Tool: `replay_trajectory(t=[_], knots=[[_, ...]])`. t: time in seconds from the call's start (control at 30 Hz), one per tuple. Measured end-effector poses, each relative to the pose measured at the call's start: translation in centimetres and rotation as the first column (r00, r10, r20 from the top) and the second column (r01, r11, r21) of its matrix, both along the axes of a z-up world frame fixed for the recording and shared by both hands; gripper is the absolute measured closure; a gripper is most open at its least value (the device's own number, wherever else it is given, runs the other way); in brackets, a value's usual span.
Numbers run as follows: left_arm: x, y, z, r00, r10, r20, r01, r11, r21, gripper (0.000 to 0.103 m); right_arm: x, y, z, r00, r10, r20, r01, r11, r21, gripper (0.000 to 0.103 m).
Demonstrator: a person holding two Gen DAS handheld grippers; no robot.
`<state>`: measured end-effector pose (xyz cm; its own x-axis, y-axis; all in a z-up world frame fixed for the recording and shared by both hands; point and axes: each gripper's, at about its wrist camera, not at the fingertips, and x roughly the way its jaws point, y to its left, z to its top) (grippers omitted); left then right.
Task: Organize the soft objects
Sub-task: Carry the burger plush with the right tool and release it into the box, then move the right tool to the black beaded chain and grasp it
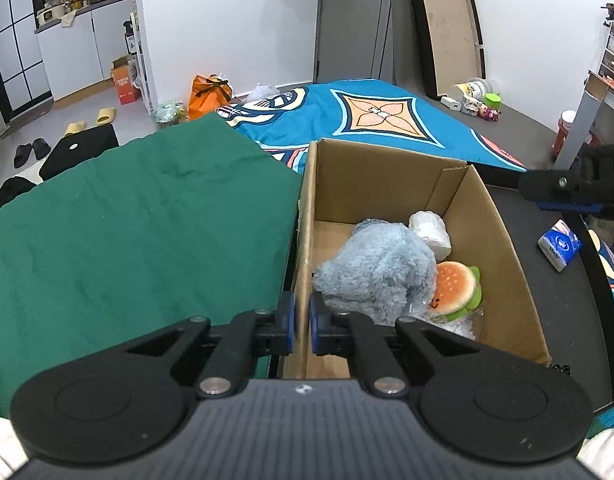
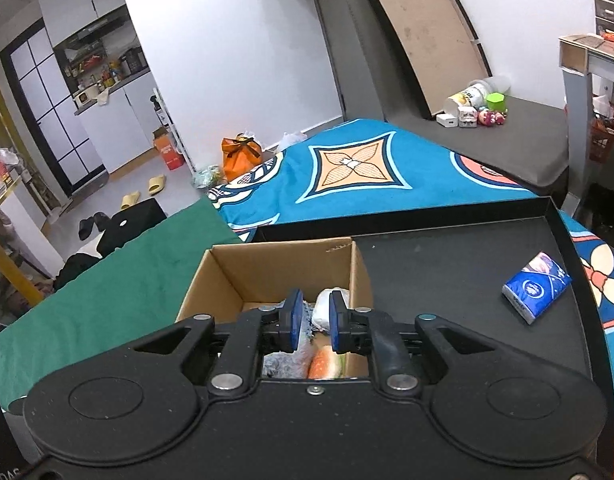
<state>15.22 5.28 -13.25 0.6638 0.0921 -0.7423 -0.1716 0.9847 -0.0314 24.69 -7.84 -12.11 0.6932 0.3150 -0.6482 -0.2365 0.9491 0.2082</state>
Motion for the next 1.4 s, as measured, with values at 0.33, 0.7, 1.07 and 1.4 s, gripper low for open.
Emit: replay_trajectory(t=[0.33, 0.7, 1.07, 1.4], knots=[[-0.1, -0.7, 0.5, 1.000, 0.019, 0.001, -0.019, 0.999, 0.035, 0.094, -1.1, -2.2, -0.6, 0.999, -0.039, -0.024, 0.038, 0.999, -0.022, 0.068], [0.6, -1.5, 0.8, 0.999, 0.037, -0.019, -0.036, 0.998, 0.059, 0.087, -1.4, -5.3, -1.9, 0.996, -0.081, -0.047, 0.079, 0.996, -0.043, 0.047], [0.8, -3.1, 1.1, 0.999, 0.019, -0.027, -0.015, 0.992, 0.124, 0.052, -2.9, -6.9, -4.8, 0.986, -0.096, -0.136, 0.088, 0.994, -0.064, 0.033], [1.1, -3.9, 1.0, 0.999, 0.014, -0.032, -0.009, 0.989, 0.145, 0.049, -3.6, -7.7, -7.0, 0.967, -0.135, -0.214, 0.117, 0.989, -0.094, 0.017]])
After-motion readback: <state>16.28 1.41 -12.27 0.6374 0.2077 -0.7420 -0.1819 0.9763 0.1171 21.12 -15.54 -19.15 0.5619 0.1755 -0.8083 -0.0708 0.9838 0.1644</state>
